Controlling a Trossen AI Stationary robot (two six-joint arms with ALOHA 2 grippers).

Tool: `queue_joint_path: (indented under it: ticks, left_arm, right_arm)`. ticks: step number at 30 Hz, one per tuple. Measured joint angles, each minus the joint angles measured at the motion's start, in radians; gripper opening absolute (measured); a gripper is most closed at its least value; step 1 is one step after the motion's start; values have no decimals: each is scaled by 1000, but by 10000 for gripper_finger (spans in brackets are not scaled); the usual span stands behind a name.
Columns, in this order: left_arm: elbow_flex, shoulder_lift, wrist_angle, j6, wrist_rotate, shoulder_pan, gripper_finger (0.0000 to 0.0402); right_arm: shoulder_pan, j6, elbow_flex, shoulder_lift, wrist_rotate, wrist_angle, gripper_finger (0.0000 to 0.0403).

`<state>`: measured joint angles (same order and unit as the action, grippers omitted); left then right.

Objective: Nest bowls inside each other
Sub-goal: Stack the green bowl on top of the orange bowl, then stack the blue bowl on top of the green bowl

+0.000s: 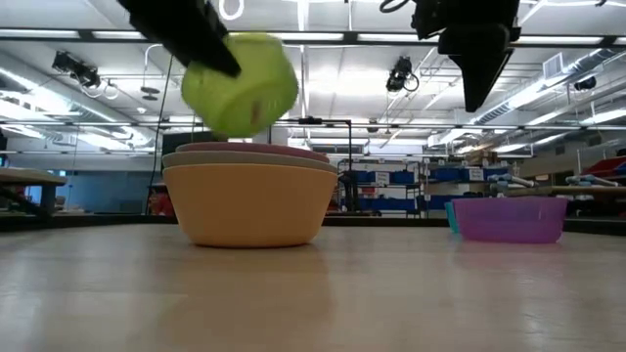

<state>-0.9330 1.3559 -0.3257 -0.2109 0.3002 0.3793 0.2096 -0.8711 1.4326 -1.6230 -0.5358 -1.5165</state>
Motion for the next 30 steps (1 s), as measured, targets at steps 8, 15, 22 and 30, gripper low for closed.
queue_joint_path:
  ticks: [8,15,22,30]
  left_arm:
    - [1,77,38,-60,-35,-7,43]
    - [0,67,44,-89,-36,-8,92]
    - [0,49,43,-108,-41,-15,116]
    - [0,-30,45,-108,-41,-45,117]
  right_arm:
    - [5,0,0,0,0,0,155]
    - [5,0,0,0,0,0,155]
    - [-3,-2,0,0,-12,-1,155]
    - [-130,-24,-5,0,-37,-6,155]
